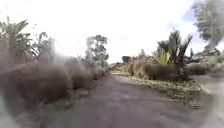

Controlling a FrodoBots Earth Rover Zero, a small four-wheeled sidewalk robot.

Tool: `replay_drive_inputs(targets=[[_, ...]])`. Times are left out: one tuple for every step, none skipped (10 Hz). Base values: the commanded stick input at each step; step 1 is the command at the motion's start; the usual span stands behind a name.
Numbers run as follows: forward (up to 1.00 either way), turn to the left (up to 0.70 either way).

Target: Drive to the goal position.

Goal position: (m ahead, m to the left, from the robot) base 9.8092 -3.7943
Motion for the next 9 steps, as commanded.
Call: replay_drive_inputs(targets=[[0.5, 0.01], [0.5, 0.01], [0.5, 0.01], [0.5, 0.01], [0.5, 0.01], [0.5, 0.01], [0.5, 0.01], [0.5, 0.01], [0.5, 0.01]])
